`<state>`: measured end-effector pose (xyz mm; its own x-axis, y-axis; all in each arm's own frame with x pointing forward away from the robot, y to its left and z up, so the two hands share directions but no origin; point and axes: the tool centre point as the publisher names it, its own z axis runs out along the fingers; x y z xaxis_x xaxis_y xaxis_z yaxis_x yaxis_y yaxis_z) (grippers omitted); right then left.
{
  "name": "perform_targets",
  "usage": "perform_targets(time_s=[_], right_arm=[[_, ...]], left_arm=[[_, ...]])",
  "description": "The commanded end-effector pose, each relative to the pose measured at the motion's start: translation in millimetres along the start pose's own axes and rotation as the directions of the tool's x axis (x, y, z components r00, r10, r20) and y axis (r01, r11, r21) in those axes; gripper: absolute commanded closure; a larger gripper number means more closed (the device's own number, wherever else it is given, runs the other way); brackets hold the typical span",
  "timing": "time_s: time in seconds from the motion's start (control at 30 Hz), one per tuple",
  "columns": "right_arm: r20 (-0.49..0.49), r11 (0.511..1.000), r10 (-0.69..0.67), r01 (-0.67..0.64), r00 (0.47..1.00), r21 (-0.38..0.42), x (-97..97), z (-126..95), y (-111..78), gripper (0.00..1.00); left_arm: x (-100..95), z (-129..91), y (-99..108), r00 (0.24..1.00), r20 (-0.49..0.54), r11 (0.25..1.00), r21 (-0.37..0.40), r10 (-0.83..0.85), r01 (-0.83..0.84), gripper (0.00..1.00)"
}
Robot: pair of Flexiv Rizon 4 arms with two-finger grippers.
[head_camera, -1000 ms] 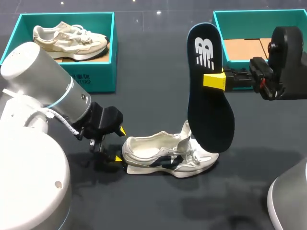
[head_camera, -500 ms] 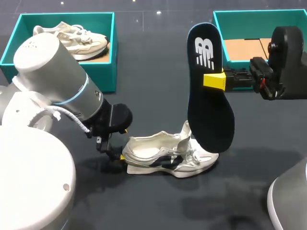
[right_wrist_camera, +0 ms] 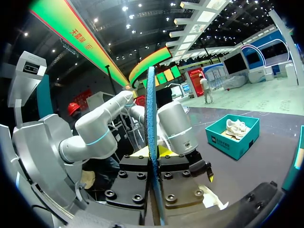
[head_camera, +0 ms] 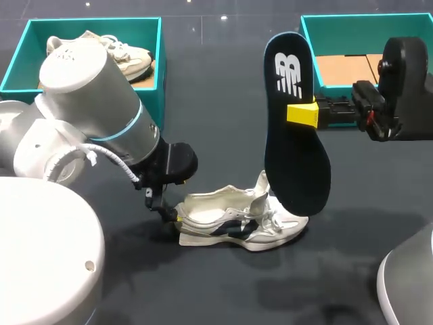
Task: Take the shoe out of the shoebox, open the shoe tongue, remove and reinsert the insole, then place the shoe into the shoebox
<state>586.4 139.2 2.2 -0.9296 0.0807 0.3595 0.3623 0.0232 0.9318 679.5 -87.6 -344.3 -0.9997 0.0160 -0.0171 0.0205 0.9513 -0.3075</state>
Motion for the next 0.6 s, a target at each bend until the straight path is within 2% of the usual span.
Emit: perform_targets(time_s=[0.03, 0.17, 0.6], right_arm=[[0.254, 1.000, 0.001, 0.001, 0.967, -0.007, 8.9, 0.4, -3.4, 1.00], [0.254, 1.000, 0.001, 0.001, 0.967, -0.007, 8.9, 0.4, -3.4, 1.00], [0.254, 1.000, 0.001, 0.001, 0.967, -0.007, 8.9, 0.4, -3.4, 1.00]], left_arm=[[-1.6, -12.3, -9.3, 1.000, 0.015, 1.000, -0.014, 0.001, -0.001, 0.00], [-5.8, -15.3, -24.3, 1.000, 0.030, 1.000, -0.029, 0.003, -0.002, 0.00], [-20.9, -4.4, -65.0, 1.000, 0.018, 0.999, -0.049, 0.001, 0.000, 0.00]])
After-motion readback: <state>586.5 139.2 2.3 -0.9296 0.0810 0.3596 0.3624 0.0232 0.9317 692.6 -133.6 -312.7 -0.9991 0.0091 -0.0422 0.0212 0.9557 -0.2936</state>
